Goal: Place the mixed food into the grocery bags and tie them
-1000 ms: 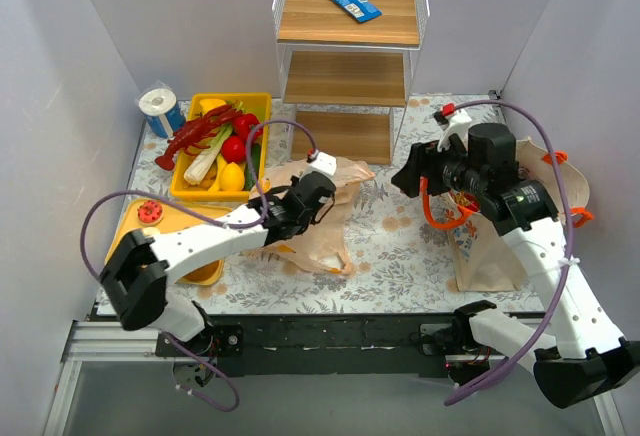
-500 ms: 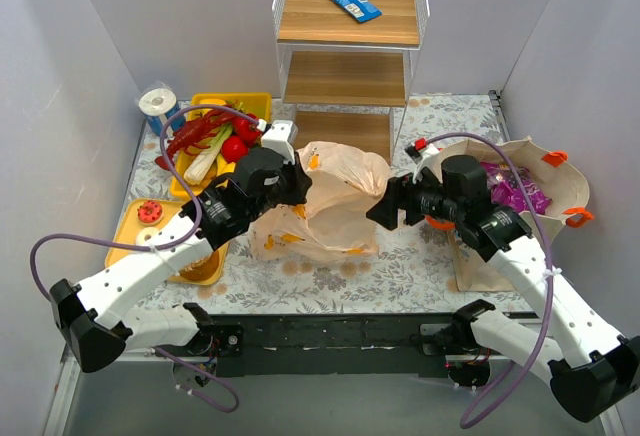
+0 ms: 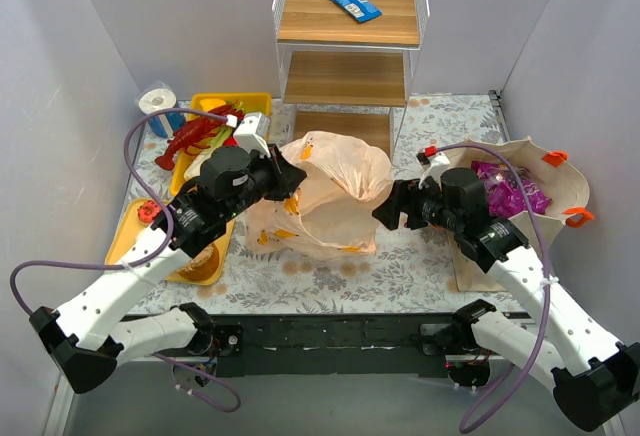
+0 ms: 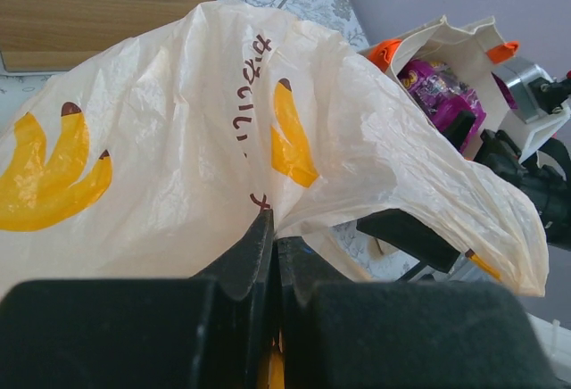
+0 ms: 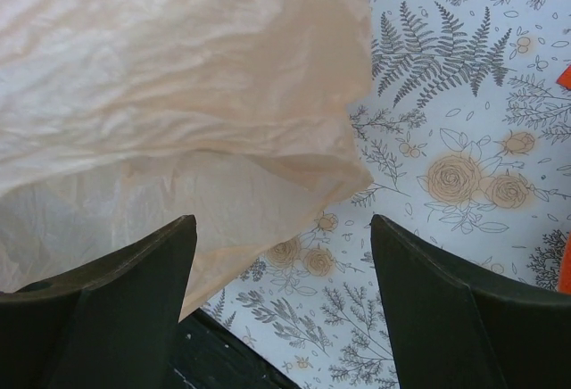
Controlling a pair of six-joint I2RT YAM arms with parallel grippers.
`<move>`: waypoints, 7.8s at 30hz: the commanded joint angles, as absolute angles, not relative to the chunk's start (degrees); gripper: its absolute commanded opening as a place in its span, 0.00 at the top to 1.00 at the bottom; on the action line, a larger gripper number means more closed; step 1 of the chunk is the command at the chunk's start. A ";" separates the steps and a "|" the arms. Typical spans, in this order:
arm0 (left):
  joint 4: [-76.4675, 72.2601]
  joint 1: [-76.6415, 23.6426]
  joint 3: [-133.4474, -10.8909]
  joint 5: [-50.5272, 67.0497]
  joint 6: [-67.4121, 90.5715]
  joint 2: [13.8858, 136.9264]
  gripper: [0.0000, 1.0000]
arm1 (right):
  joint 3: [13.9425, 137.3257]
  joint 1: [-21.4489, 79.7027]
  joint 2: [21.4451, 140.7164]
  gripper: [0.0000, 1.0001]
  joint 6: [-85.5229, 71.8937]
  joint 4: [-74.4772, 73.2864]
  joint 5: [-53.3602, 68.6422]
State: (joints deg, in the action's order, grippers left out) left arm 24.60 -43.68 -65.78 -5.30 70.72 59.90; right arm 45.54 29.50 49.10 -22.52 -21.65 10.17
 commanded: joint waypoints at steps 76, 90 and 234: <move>12.04 -43.42 -72.08 4.48 18.02 77.34 0.51 | 77.69 30.76 78.22 0.99 2.90 -47.55 14.77; 13.79 -43.42 -67.76 6.68 27.68 67.60 1.00 | 89.36 30.59 79.45 0.99 5.62 -52.64 18.97; 16.96 -0.09 -64.42 6.07 50.11 87.70 0.02 | 49.31 50.45 40.61 0.99 -30.67 -20.57 -14.59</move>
State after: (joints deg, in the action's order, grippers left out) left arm 20.23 0.12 -64.23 7.27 52.75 85.45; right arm 49.71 50.28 41.58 -31.09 -23.73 -15.66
